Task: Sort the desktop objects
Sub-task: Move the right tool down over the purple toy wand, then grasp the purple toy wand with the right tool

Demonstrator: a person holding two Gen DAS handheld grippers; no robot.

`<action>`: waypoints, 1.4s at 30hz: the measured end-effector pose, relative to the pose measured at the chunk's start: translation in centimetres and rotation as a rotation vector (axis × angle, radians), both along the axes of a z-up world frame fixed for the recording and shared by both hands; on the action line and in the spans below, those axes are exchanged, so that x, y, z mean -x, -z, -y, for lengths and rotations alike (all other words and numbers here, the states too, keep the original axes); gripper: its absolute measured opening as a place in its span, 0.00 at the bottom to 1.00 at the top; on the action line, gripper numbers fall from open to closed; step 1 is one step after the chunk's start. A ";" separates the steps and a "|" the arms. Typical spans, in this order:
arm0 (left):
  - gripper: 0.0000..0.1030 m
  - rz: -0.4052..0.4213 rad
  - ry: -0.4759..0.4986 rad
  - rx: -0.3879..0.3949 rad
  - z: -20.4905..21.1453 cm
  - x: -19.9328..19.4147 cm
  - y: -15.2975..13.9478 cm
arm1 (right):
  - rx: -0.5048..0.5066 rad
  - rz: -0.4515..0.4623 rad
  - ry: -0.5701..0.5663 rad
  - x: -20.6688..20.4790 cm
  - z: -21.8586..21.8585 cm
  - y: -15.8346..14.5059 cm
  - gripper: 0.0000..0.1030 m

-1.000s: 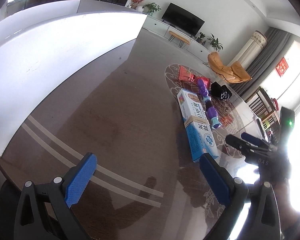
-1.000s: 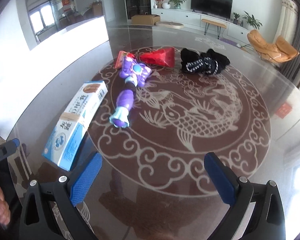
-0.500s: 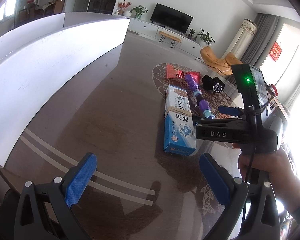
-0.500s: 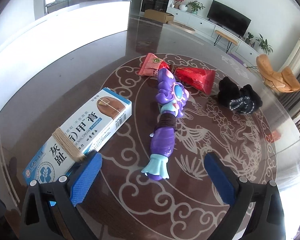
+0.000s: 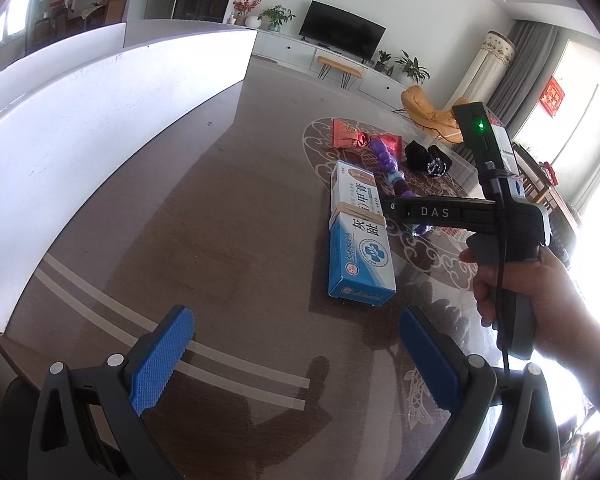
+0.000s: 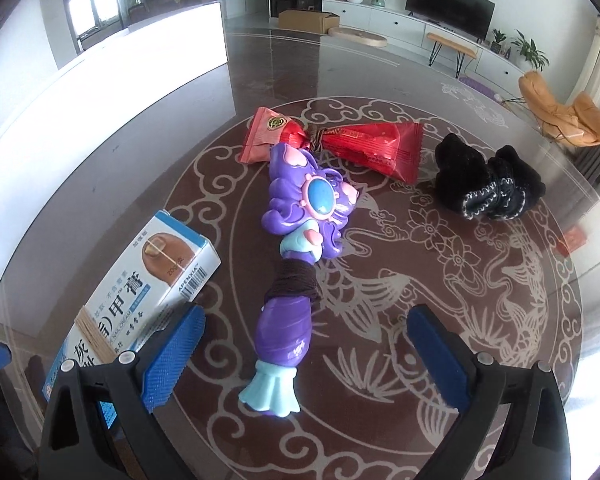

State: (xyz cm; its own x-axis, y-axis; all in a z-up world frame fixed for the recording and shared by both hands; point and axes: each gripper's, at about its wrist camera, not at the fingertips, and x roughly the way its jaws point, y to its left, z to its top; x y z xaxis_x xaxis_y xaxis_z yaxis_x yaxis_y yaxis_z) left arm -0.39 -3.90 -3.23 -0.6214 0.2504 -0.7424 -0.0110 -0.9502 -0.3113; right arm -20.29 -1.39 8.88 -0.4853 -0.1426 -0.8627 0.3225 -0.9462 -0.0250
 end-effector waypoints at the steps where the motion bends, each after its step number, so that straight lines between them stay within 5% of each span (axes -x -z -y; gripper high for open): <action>1: 1.00 0.000 0.000 0.001 0.0 0.0 0.0 | 0.006 0.000 -0.002 0.3 0.0 0.0 0.91; 5: 1.00 -0.001 0.002 0.005 -0.1 -0.1 0.1 | 0.026 -0.016 0.009 1.0 0.0 -0.1 0.76; 10: 1.00 0.000 0.004 0.007 -0.3 0.1 0.3 | 0.028 -0.036 -0.003 1.3 0.0 -0.6 0.41; 16: 1.00 -0.001 0.004 0.007 -0.2 0.0 0.3 | 0.025 -0.052 -0.005 0.4 -0.5 -0.6 0.23; 42: 1.00 -0.008 0.019 0.034 -0.6 0.3 0.3 | 0.021 -0.110 0.054 -7.3 -7.1 -0.4 0.23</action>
State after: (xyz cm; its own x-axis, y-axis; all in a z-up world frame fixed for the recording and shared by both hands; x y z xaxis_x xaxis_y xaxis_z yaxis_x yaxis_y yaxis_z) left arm -0.71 -3.34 -3.51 -0.6225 0.2371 -0.7459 -0.0319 -0.9599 -0.2786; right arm -13.02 5.72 9.26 -0.5842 -0.1307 -0.8010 0.2672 -0.9629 -0.0378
